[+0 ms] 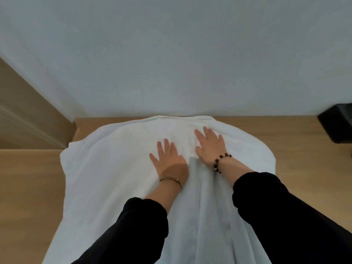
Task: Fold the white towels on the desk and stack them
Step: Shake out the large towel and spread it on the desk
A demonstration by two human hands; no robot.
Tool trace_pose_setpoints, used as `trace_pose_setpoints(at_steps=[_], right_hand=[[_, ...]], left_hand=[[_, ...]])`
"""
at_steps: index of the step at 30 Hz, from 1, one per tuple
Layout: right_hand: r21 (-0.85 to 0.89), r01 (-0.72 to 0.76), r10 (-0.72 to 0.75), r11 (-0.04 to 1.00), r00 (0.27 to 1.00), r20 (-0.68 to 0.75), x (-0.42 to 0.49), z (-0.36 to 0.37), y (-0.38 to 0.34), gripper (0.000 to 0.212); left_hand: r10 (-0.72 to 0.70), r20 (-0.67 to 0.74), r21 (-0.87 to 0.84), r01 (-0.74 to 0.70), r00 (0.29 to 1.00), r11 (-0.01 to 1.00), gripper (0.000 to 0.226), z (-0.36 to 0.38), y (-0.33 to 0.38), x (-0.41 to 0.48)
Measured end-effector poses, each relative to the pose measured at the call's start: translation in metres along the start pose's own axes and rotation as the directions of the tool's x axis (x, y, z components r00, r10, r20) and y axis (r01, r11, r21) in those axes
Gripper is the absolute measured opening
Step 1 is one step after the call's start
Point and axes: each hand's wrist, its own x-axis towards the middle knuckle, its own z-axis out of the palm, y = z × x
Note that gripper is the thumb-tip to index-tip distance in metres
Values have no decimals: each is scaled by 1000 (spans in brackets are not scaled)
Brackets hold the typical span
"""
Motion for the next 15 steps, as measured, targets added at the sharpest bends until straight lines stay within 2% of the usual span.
trace_pose_setpoints(at_steps=[2, 4, 5, 6, 7, 8, 9, 10, 11, 12, 13, 14, 15], right_hand=[[259, -19, 57, 966, 989, -140, -7, -19, 12, 53], [247, -135, 215, 960, 918, -333, -18, -36, 36, 57], [198, -263, 316, 944, 892, -322, -24, -44, 52, 63], [156, -405, 432, 901, 871, -232, -32, -52, 67, 67], [133, -505, 519, 853, 847, -114, -39, -59, 77, 64], [140, -541, 550, 829, 835, -30, -46, -66, 83, 52], [169, -503, 517, 847, 855, -44, -51, -69, 85, 31], [170, -417, 440, 893, 887, -138, -57, -71, 83, 12], [120, -255, 280, 959, 908, -311, -63, -69, 81, 10], [41, -84, 93, 996, 894, -439, -71, -64, 75, 15], [-20, 67, -69, 998, 881, -467, -82, -56, 65, 17], [-74, 220, -231, 973, 875, -426, -93, -45, 57, 15], [-71, 314, -321, 947, 894, -313, -103, -34, 49, 8]], left_hand=[[22, -29, -117, -25, 999, 993, 58, 1, 21, -8], [144, -81, -137, -154, 986, 979, 62, 9, 31, -22], [207, -108, -105, -218, 972, 970, 65, 14, 32, -28], [248, -120, -65, -257, 961, 964, 67, 17, 31, -32], [261, -118, -33, -266, 958, 963, 68, 19, 31, -31], [254, -113, -17, -258, 961, 966, 69, 20, 30, -28], [243, -104, -22, -246, 964, 969, 68, 20, 31, -24], [237, -103, -44, -243, 966, 969, 68, 20, 31, -22], [243, -120, -75, -253, 963, 965, 68, 19, 32, -22], [264, -153, -108, -282, 952, 953, 69, 18, 32, -23], [299, -187, -136, -326, 936, 936, 72, 16, 31, -24], [341, -215, -153, -376, 915, 914, 76, 15, 31, -25], [382, -234, -164, -424, 894, 891, 79, 15, 30, -27]])
